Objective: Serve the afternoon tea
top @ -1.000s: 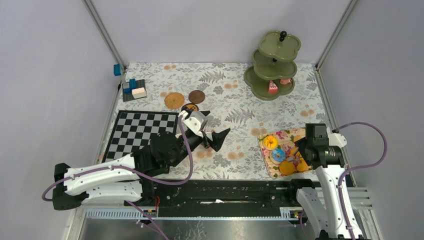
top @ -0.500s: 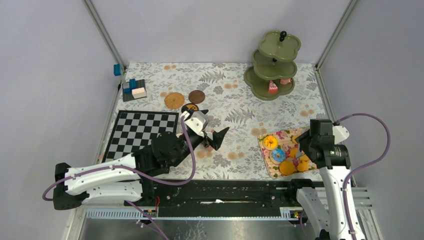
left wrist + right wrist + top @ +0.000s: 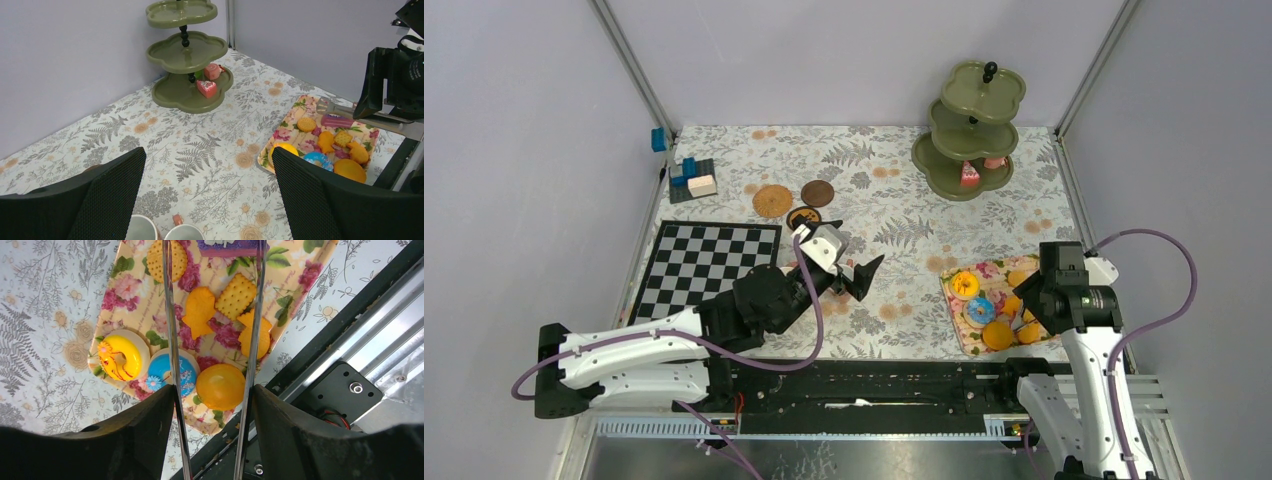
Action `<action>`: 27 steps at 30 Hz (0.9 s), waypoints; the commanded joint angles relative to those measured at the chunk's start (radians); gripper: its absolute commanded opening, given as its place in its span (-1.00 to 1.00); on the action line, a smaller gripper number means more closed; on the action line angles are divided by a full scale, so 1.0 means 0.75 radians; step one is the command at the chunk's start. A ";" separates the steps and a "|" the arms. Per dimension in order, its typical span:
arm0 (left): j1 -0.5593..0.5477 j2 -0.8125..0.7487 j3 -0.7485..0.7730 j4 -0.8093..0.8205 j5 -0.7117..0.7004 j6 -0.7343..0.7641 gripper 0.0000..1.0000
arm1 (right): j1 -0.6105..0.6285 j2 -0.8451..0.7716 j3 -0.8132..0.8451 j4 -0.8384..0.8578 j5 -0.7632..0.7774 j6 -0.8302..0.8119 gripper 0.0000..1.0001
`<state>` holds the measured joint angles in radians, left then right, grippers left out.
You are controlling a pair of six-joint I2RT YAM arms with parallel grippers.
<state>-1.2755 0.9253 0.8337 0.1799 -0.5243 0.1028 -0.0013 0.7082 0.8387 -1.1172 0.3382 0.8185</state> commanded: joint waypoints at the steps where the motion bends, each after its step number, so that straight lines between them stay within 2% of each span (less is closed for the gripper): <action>1: -0.007 0.006 -0.010 0.068 -0.025 0.024 0.98 | -0.005 0.039 0.009 0.007 0.060 -0.025 0.29; 7: -0.007 0.010 -0.009 0.069 -0.028 0.027 0.98 | -0.005 0.098 0.088 -0.014 0.092 -0.038 0.27; 14: -0.007 0.010 -0.009 0.069 -0.026 0.028 0.98 | -0.004 0.054 0.123 -0.080 0.201 -0.020 0.29; 19: -0.007 0.008 -0.011 0.069 -0.025 0.028 0.98 | -0.004 0.047 0.027 -0.046 0.114 0.036 0.29; 27: -0.007 0.009 -0.013 0.071 -0.025 0.031 0.98 | -0.004 0.127 -0.016 0.060 0.040 -0.007 0.28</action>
<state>-1.2758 0.9325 0.8238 0.1818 -0.5285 0.1089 -0.0013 0.7818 0.8326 -1.1244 0.3840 0.8192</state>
